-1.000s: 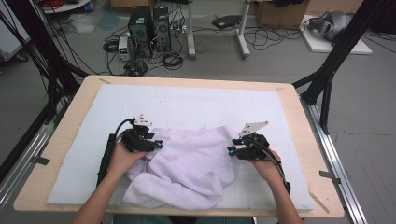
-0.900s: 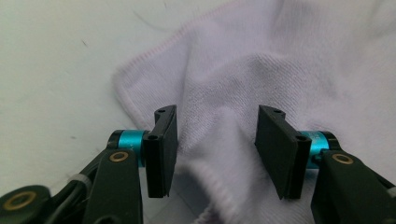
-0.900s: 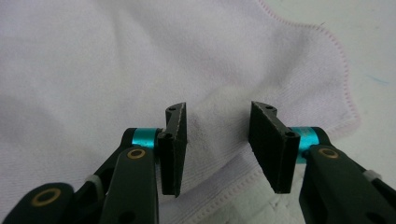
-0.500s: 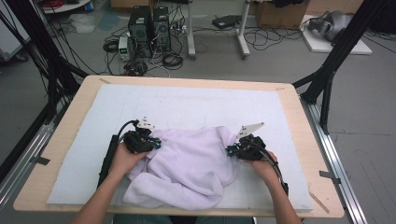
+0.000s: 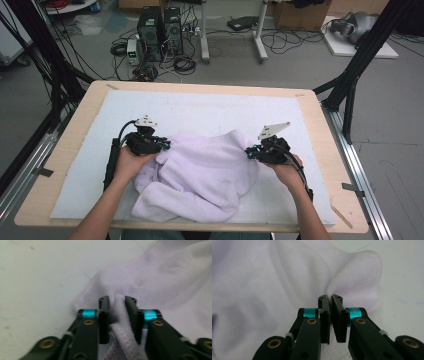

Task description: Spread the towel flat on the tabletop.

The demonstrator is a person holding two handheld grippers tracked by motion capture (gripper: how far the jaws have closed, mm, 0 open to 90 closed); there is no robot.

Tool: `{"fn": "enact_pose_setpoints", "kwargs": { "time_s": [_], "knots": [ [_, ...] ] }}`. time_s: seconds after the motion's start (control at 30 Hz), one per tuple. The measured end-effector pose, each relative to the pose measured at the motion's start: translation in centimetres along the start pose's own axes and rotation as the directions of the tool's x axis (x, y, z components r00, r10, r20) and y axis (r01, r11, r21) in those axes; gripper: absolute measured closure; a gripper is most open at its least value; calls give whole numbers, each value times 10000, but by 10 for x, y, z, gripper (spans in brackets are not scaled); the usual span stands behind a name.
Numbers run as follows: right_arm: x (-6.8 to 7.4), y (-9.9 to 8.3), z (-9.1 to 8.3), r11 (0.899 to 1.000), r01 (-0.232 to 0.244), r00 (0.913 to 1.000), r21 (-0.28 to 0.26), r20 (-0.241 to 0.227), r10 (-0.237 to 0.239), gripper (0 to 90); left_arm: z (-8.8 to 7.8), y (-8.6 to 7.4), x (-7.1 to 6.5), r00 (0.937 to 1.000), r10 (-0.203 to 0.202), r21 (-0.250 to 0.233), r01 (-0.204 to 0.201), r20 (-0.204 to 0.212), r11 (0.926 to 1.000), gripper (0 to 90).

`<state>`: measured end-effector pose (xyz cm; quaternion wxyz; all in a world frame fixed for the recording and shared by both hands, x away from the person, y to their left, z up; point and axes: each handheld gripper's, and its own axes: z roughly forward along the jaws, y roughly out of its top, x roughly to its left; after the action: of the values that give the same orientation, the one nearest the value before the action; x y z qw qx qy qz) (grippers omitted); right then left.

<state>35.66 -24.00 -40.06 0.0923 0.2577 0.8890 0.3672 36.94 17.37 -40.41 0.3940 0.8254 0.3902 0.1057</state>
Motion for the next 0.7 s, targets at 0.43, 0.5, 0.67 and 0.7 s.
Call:
{"fn": "enact_pose_setpoints", "kwargs": {
  "time_s": [0.43,0.5,0.67,0.7],
  "knots": [
    [-16,-2,10,9955,-739,9962,-591,426,765,577,-5,10,17,9976,-649,-632,634,-226,9960,536],
    [-17,-3,19,9965,-765,9965,-336,306,776,562,8,7,16,9986,-527,97,528,-35,9986,513],
    [-19,-4,36,9963,-795,9967,321,166,790,686,22,6,9,9985,229,534,-256,501,9982,770],
    [-18,-3,37,9973,-547,9985,497,1,547,827,21,7,7,9985,310,422,-329,443,9986,828]
  ]
}}
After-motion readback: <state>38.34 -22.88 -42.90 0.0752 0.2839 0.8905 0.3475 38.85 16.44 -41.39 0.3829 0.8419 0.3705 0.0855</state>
